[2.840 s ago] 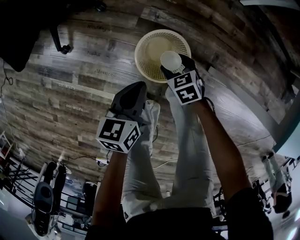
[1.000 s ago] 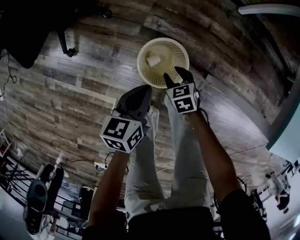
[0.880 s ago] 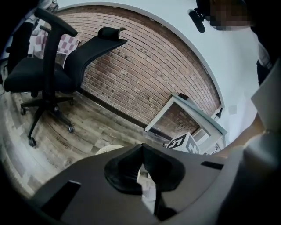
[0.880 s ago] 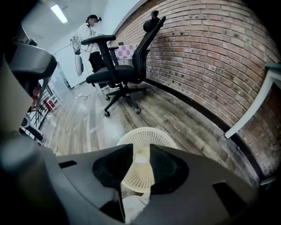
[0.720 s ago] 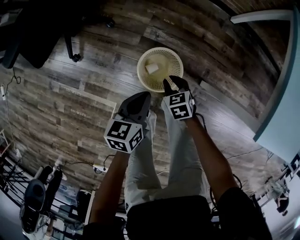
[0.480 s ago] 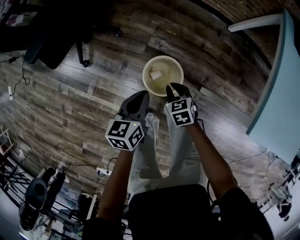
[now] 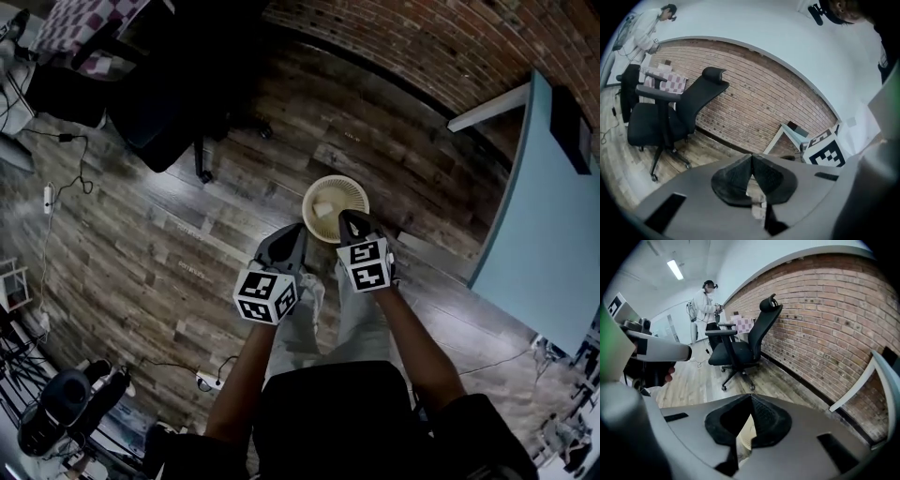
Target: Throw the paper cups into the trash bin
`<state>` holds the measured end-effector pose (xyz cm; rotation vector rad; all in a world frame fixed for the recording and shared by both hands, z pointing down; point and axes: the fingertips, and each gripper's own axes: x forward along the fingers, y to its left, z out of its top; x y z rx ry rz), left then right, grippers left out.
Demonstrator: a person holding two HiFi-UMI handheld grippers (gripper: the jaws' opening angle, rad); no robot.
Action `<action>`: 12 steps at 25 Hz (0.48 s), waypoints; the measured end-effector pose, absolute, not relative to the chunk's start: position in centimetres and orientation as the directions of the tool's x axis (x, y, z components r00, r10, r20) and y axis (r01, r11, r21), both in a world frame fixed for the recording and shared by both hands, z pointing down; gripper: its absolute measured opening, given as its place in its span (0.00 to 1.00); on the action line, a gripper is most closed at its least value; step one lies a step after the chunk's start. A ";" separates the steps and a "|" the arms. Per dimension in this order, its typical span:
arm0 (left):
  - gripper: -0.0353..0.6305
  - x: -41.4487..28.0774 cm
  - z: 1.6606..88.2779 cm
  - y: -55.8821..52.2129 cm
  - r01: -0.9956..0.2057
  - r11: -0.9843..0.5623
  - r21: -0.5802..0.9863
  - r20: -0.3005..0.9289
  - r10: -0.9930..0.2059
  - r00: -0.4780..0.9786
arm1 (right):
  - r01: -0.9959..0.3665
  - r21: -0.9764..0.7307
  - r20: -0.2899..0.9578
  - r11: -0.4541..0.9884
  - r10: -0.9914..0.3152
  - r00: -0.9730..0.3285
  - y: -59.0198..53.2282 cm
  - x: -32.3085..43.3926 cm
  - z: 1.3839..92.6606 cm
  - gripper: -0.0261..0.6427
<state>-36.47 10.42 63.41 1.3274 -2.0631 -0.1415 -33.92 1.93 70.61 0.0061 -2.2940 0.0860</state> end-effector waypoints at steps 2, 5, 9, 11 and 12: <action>0.07 -36.3 62.0 11.1 -0.805 0.457 0.379 0.485 -0.839 -0.248 | -0.011 -0.040 0.733 0.999 0.022 -0.680 2.2 -34.4 68.2 0.05; 0.07 -36.9 59.7 12.5 -0.821 0.462 0.337 0.491 -0.830 -0.265 | -0.007 -0.021 0.706 1.000 0.010 -0.708 2.2 -35.1 64.4 0.05; 0.07 -37.7 56.1 14.8 -0.838 0.451 0.308 0.467 -0.839 -0.280 | -0.047 -0.007 0.668 0.999 -0.030 -0.744 2.3 -36.2 60.4 0.05; 0.07 -37.9 54.7 15.6 -0.836 0.449 0.314 0.447 -0.847 -0.287 | -0.052 0.002 0.649 0.999 -0.041 -0.759 2.4 -36.4 58.8 0.05; 0.07 -38.1 54.0 15.9 -0.834 0.453 0.315 0.437 -0.849 -0.296 | -0.054 -0.001 0.642 0.999 -0.041 -0.766 2.5 -36.5 57.9 0.05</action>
